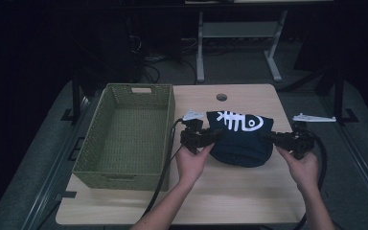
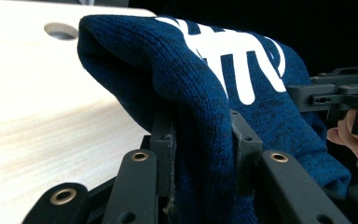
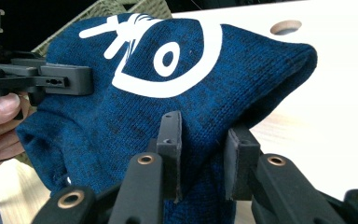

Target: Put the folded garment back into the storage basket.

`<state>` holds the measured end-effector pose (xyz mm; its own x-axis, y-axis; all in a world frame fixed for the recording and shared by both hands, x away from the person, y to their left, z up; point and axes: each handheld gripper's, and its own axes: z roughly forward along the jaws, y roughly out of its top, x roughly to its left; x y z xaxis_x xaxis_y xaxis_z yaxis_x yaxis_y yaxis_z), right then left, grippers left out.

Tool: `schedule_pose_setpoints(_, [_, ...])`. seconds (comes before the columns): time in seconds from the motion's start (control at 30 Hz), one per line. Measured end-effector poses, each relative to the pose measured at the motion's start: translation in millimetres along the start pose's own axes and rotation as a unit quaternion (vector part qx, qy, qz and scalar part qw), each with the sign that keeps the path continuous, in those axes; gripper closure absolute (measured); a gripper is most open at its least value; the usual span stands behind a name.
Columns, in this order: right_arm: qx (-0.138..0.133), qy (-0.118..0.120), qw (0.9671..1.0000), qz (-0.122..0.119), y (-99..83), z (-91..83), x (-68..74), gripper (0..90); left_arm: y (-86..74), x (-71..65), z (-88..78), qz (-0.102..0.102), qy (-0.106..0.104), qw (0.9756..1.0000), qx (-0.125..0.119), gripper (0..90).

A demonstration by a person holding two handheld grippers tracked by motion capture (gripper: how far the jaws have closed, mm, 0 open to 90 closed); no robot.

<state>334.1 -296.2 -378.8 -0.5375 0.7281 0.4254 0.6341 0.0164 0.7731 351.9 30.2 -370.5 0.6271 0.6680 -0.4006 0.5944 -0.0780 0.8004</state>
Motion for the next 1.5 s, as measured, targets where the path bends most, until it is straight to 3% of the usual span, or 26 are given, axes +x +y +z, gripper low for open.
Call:
schedule_pose_setpoints(0.43, [-0.004, 0.006, 0.9998, -0.017, 28.0, 1.5, 19.9, 71.5, 21.0, 3.5, -22.5, 0.009, 0.003, 0.9999, -0.011, 67.6])
schedule_pose_setpoints(0.7, [-0.010, 0.017, 0.9996, -0.019, 43.2, 6.1, 32.6, 71.5, 34.2, 12.0, -38.9, 0.004, 0.001, 0.9999, -0.015, 67.6])
schedule_pose_setpoints(1.5, [-0.004, 0.055, 0.9977, -0.041, 77.1, 50.4, 75.1, 71.5, 47.5, 56.8, -90.3, -0.030, 0.002, 0.9993, -0.022, 66.1])
